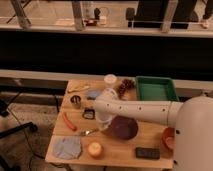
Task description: Place fork in plastic cup
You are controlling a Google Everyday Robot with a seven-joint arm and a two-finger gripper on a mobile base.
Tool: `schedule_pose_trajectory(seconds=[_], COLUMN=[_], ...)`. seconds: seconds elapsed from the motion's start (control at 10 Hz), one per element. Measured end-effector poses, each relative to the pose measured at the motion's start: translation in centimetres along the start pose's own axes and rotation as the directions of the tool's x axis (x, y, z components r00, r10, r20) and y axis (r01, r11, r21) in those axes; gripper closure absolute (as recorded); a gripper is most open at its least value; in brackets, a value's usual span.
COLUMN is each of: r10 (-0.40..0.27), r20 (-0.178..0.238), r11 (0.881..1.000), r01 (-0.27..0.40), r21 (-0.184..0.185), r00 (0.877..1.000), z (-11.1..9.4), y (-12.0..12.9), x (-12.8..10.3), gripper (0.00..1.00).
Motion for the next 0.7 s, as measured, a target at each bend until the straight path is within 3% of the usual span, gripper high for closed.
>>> schedule_pose_trajectory(seconds=[0.2,0.7], r10=[0.0,-0.006], r20=[0.003,0.001], r11=[1.0,1.0], r01=[0.0,0.006], r21=[-0.005,-0.009], r00=[1.0,1.0], z=[0.61,0.17], y=[-0.29,-0.02], x=[-0.23,-0.41], gripper=[0.99,1.0])
